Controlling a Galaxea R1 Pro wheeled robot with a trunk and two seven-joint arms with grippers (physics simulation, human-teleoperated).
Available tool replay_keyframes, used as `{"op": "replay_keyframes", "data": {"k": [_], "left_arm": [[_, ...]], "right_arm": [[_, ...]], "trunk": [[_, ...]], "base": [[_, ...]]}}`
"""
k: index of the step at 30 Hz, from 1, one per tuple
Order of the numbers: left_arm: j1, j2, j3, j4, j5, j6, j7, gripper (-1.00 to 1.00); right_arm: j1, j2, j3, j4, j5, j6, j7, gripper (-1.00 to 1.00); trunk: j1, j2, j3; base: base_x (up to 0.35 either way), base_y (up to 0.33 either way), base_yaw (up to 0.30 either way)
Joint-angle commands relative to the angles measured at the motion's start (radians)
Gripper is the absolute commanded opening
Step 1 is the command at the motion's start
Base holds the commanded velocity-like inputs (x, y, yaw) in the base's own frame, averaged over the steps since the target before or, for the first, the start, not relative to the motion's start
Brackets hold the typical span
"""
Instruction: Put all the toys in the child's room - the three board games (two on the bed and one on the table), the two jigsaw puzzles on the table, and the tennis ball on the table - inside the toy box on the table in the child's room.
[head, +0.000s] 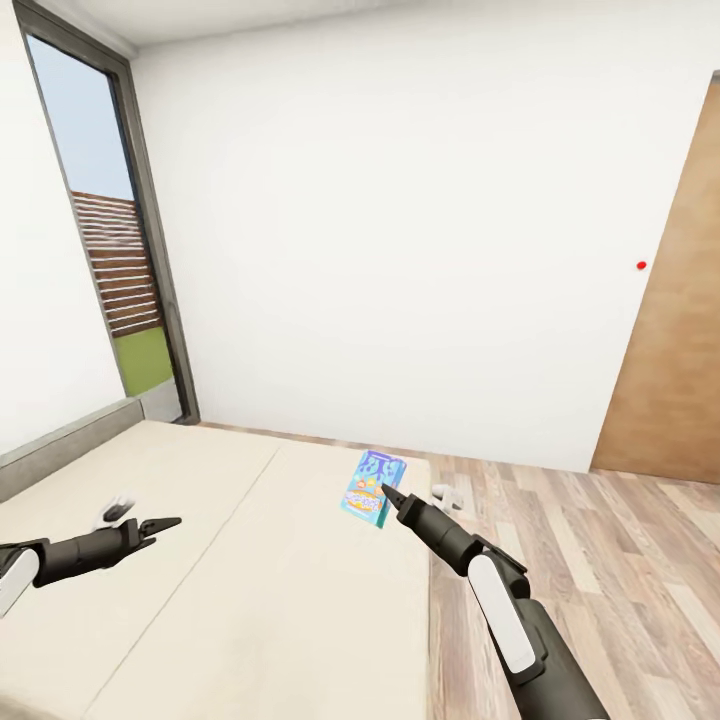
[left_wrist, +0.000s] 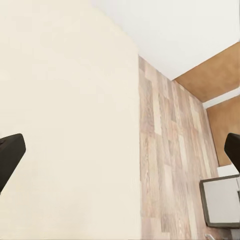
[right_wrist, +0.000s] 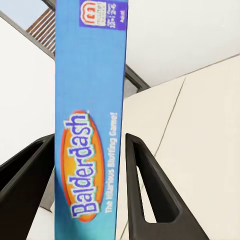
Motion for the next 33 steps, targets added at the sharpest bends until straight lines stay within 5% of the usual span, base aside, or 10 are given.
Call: {"op": "replay_keyframes", "data": {"k": [1,33], "left_arm": [[-0.001,0.0,-0.002,0.0,0.006,0.0,0.0,1.0],[-0.001,-0.003,-0.004,0.0,0.006,-0.012,-0.002,1.0]], "right_arm": [[-0.001,0.0,-0.001,-0.001,-0.005,0.006,0.0,-1.0],[-0.001,-0.001,-0.001,-0.001,-0.005,0.006,0.0,-1.0]], "trunk": [[0.0,-0.001,-0.002],[0.0,-0.001,-0.001]], "base": [[-0.006,-0.004,0.014],[0.0,-0.091,0.001]]}}
